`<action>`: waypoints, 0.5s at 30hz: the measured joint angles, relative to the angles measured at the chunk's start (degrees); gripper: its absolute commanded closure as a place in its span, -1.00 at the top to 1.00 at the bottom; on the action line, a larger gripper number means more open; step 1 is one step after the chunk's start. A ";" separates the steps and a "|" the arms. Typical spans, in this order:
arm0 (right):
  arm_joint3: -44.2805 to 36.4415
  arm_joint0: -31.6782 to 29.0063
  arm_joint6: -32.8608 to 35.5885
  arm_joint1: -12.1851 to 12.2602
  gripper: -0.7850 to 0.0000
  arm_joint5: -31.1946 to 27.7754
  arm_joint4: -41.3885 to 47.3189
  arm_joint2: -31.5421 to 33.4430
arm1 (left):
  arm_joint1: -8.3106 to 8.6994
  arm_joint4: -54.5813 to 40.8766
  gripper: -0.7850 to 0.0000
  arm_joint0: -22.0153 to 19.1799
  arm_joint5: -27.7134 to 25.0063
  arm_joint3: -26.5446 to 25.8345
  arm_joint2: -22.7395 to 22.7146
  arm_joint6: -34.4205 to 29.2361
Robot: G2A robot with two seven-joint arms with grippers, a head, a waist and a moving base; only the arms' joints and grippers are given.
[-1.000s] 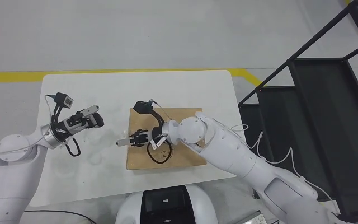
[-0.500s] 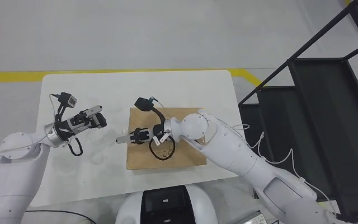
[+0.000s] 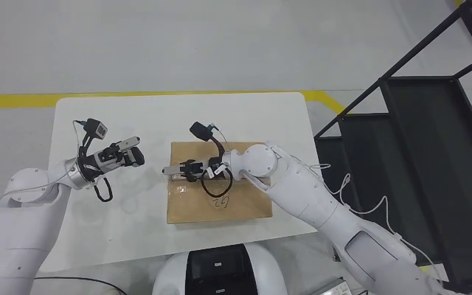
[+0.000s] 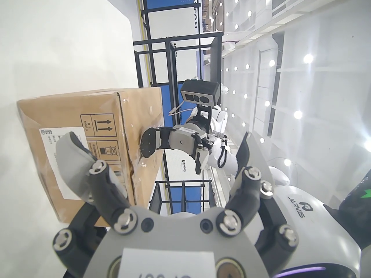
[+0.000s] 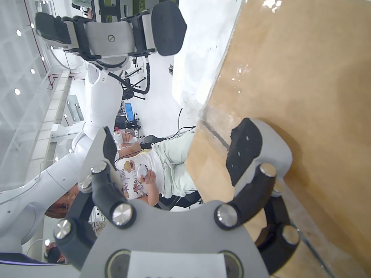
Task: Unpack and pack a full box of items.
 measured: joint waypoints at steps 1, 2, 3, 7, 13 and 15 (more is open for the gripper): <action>0.35 0.28 0.11 -0.19 1.00 -0.20 0.32 -0.21 | -0.02 -0.01 1.00 -0.04 -0.02 0.12 0.01 -0.05; 0.63 0.62 0.21 -0.41 1.00 -0.47 0.58 -0.46 | -0.04 -0.06 1.00 -0.08 -0.08 0.26 0.00 -0.09; 0.74 0.86 0.27 -0.56 1.00 -0.65 0.66 -0.64 | -0.06 -0.09 1.00 -0.10 -0.14 0.33 -0.02 -0.12; 0.78 1.81 0.70 -1.13 1.00 -1.44 0.46 -1.44 | -0.12 -0.11 1.00 -0.12 -0.23 0.44 -0.07 -0.21; 1.78 2.47 1.40 -1.94 1.00 -2.23 1.14 -2.36 | -0.17 -0.01 1.00 0.01 -0.18 0.41 -0.22 -0.29; 1.28 1.98 2.14 -1.79 1.00 -3.09 1.93 -1.60 | -0.19 0.04 1.00 0.07 -0.05 0.42 -0.26 -0.25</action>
